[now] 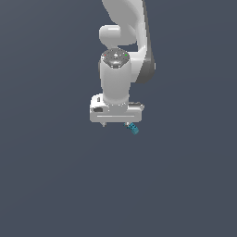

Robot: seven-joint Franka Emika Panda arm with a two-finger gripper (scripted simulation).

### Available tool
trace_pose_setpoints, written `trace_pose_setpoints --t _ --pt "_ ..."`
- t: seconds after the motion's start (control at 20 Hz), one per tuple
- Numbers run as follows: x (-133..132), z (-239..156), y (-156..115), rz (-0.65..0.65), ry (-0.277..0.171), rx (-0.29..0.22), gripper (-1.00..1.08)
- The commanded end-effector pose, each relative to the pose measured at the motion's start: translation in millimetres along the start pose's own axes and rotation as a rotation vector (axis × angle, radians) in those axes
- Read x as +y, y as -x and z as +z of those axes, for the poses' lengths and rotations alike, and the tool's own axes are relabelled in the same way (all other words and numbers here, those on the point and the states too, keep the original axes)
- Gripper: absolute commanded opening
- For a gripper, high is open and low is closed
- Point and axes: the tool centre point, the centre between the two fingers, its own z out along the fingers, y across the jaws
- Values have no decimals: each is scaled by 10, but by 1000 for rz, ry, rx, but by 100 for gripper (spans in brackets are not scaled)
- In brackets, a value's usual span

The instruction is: Pick up the object and move it to a goal position.

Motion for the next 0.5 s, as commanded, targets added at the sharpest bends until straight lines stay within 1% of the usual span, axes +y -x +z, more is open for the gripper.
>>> trace_pose_setpoints --t 0.0,0.45 --pt "0 0 0 0 0 0 100" --pt "36 93 54 -13 -15 -22 100"
